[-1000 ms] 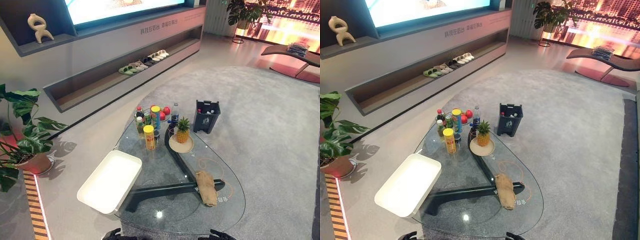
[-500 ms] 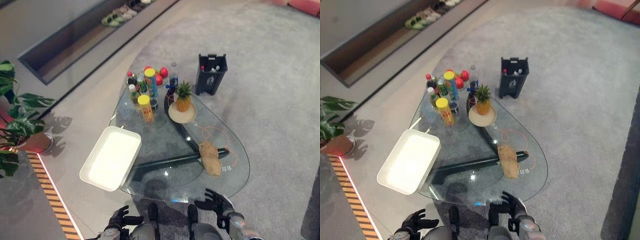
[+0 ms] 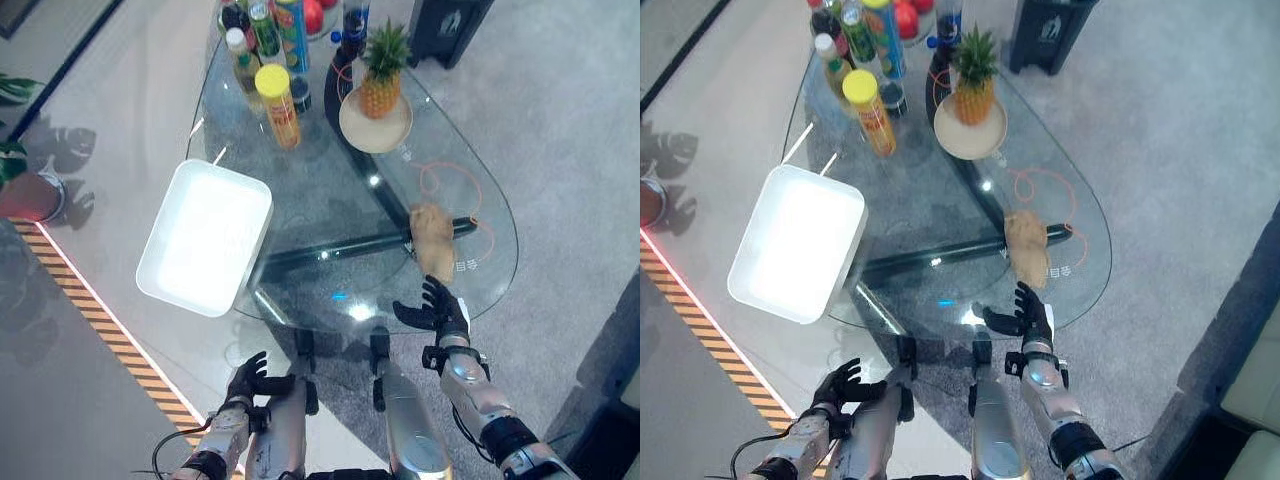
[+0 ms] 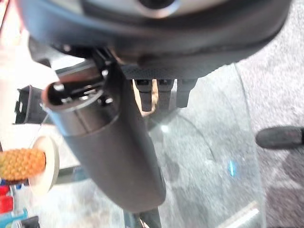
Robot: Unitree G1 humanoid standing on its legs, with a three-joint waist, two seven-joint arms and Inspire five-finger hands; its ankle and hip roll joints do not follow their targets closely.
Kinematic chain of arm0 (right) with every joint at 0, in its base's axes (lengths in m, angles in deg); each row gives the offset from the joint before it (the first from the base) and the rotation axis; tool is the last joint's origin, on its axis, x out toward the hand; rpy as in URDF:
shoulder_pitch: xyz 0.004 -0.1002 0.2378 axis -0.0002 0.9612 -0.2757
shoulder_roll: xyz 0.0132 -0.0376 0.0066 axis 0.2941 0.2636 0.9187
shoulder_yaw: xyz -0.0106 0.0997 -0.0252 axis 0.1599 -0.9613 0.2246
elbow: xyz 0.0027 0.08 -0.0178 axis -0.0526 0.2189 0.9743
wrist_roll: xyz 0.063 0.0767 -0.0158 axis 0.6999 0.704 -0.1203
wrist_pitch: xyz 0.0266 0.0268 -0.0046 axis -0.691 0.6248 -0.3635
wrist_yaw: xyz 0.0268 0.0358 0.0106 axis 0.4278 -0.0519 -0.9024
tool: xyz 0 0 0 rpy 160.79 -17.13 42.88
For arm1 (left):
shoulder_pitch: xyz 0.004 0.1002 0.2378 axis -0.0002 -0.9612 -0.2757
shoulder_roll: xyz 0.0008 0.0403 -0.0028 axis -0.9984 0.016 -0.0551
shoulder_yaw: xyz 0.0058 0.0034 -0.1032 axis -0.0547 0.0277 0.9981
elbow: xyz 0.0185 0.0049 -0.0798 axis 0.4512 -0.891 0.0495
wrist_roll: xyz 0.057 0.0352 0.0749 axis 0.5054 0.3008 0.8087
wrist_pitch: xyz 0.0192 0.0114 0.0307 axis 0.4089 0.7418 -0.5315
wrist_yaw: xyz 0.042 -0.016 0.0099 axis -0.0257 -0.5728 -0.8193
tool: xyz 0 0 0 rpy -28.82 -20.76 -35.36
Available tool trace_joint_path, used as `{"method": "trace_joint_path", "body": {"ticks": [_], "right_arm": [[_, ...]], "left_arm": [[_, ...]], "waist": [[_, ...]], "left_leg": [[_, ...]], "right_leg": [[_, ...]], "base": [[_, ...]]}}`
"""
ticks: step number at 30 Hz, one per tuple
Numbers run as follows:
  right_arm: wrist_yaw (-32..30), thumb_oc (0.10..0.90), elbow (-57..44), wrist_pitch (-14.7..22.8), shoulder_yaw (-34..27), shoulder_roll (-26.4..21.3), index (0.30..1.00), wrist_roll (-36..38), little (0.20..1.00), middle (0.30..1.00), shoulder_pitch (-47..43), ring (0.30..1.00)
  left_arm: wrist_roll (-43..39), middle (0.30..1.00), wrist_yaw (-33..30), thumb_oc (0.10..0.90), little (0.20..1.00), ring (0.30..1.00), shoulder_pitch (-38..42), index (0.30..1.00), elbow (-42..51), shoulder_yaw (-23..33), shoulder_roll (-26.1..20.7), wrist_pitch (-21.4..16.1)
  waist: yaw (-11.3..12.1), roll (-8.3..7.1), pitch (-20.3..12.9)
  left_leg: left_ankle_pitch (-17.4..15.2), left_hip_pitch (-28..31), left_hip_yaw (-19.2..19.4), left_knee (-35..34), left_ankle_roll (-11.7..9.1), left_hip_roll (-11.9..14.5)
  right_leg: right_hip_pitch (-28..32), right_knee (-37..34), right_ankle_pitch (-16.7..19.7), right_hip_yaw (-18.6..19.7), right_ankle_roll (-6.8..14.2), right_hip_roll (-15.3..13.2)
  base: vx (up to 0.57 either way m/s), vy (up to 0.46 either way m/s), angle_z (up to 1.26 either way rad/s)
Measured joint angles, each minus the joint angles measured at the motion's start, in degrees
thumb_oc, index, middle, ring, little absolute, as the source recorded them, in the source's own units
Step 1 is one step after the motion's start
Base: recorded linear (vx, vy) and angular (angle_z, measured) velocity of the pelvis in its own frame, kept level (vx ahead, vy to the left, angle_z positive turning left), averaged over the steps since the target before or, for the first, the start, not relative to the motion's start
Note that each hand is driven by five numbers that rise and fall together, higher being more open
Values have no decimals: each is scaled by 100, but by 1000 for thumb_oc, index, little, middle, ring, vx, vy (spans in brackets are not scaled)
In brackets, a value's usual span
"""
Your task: Wipe the table with a cloth and put it in the basket.
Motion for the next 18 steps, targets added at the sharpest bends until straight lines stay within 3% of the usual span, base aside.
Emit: {"method": "trace_joint_path", "body": {"ticks": [12, 18], "right_arm": [[-1869, 800, -1453, -43, -83, -239, 900, -1413, 900, 900, -233, 900], [-2487, 800, -1740, -66, -146, -274, 900, -1874, 900, 900, -356, 900]], "left_arm": [[-112, 900, -138, 800, 900, 900, 158, 900, 305, -223, 45, -155], [-161, 900, -303, 800, 900, 900, 163, 900, 437, -334, 43, -158]], "waist": [[-17, 30, 58], [-20, 30, 57]], "left_leg": [[93, -809, 39, 213, 21, -6], [107, -953, 35, 273, 21, -28]], "right_leg": [[-1049, 646, -111, 116, -47, -8], [-1255, 830, -190, 122, -58, -35]], "base": [[-3, 24, -2], [13, 44, 2]]}}
